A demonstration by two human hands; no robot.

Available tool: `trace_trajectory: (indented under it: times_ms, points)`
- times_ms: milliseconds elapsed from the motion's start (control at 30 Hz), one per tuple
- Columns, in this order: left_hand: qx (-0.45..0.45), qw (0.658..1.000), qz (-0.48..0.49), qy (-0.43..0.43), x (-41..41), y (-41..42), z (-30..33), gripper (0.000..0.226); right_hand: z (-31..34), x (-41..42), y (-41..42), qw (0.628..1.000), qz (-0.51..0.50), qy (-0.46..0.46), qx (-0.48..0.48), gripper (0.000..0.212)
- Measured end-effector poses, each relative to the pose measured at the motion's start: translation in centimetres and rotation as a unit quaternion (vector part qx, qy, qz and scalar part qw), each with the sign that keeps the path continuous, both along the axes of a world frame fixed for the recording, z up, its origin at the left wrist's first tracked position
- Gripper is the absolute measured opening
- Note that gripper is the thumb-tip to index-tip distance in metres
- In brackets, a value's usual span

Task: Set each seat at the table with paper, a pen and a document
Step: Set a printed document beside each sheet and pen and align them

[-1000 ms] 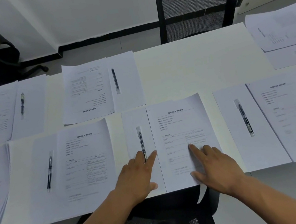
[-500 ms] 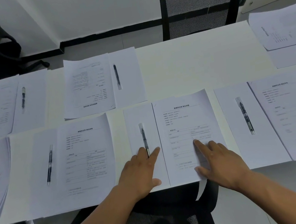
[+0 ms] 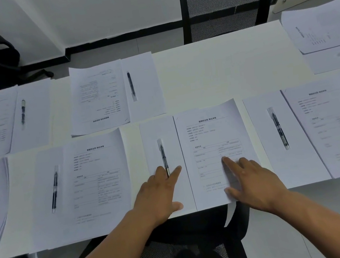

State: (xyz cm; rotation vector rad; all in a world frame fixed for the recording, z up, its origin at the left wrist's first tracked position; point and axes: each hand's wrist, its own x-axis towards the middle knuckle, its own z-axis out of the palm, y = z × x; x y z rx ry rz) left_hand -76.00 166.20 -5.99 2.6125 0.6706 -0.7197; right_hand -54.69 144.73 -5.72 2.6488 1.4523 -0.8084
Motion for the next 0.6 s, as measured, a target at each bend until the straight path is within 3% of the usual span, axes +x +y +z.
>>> trace_trajectory:
  times_ms: [267,600]
  points:
    - [0.015,1.0,0.001,-0.006,-0.3,-0.1,0.9,0.108,0.7,-0.3,0.5,1.0,0.0,0.004,-0.003,0.085]
    - [0.038,0.998,0.039,-0.028,-1.1,0.0,5.8,0.097,4.6,-2.4,2.9,0.999,0.013,-0.031,0.008,0.065]
